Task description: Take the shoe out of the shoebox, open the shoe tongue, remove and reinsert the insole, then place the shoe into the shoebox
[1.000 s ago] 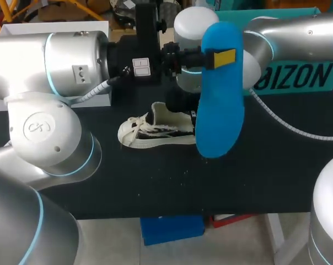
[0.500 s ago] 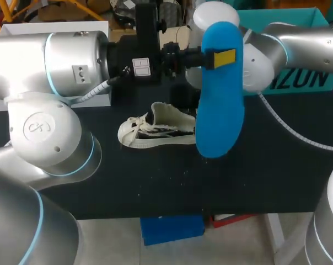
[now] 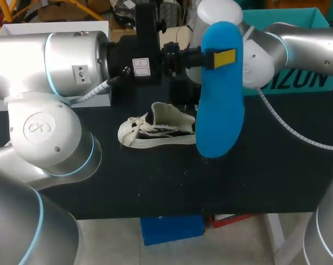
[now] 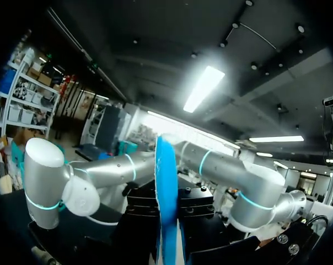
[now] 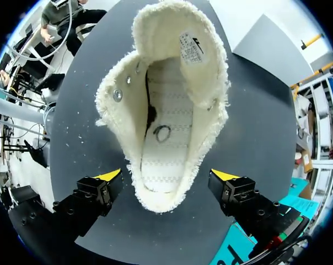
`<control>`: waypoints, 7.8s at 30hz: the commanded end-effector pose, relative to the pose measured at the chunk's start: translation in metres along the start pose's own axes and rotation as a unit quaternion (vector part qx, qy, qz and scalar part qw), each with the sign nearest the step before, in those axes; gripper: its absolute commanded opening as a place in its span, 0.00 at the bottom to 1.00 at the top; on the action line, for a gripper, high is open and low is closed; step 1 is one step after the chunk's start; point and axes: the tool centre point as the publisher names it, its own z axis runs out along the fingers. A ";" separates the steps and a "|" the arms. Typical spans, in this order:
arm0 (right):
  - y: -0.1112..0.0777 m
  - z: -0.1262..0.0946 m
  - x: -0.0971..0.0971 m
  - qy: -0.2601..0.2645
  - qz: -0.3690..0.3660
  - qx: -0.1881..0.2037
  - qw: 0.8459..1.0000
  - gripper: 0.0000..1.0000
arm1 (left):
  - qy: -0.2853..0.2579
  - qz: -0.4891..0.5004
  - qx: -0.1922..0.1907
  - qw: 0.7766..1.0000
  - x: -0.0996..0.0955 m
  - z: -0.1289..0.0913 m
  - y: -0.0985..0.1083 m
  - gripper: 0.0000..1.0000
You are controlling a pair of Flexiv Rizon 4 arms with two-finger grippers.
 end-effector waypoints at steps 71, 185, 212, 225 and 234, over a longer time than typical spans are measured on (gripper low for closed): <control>-0.009 -0.012 -0.025 0.020 -0.004 -0.013 1.000 1.00 | -0.003 -0.001 -0.001 1.000 0.001 0.001 0.001 0.00; 0.005 -0.038 -0.010 -0.035 0.648 0.083 0.756 0.00 | -0.003 -0.001 -0.001 1.000 0.001 0.001 0.001 0.00; -0.019 -0.014 -0.012 0.011 0.767 0.012 0.641 1.00 | -0.003 -0.001 -0.001 1.000 0.001 0.001 0.001 0.00; -0.006 -0.082 0.008 0.142 0.699 -0.228 0.662 1.00 | -0.003 -0.001 -0.001 1.000 0.001 0.001 0.001 0.00; -0.015 -0.084 0.009 0.161 0.709 -0.241 0.643 1.00 | -0.003 -0.001 -0.001 1.000 0.001 0.001 0.001 0.00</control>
